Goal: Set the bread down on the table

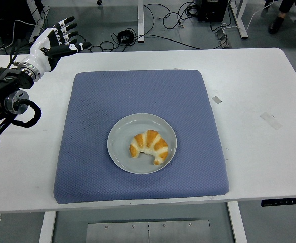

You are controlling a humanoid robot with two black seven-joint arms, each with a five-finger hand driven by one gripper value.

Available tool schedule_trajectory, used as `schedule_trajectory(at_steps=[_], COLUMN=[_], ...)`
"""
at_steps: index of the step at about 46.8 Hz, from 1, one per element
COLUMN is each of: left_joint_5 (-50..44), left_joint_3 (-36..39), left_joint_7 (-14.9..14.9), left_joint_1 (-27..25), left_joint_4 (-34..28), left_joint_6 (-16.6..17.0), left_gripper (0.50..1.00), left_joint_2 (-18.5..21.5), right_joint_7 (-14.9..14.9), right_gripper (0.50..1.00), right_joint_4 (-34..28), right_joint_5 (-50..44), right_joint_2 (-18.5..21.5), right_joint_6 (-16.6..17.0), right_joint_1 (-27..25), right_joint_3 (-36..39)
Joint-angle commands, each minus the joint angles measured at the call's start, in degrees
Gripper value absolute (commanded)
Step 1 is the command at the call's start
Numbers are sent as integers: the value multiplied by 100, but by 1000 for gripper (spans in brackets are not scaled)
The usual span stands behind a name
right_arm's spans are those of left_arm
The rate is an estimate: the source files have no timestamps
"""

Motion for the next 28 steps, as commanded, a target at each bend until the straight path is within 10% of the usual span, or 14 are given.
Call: schedule_trajectory(at_steps=[1,28], left_joint_5=[11,38], left_joint_3=[14,23], left_joint_7=[-8,-17], left_joint_1=[9,44], left_joint_4=[0,0], left_joint_6=[-1,-1], left_gripper=[974,974], left_joint_2=[-4,-21], right_joint_7=[0,0], right_gripper=[1000,1000], right_joint_4=[0,0], right_joint_5=[0,0], right_joint_2=[0,0], right_joint_6=[-1,-1], right_joint_1=[0,0], right_joint_3=[0,0])
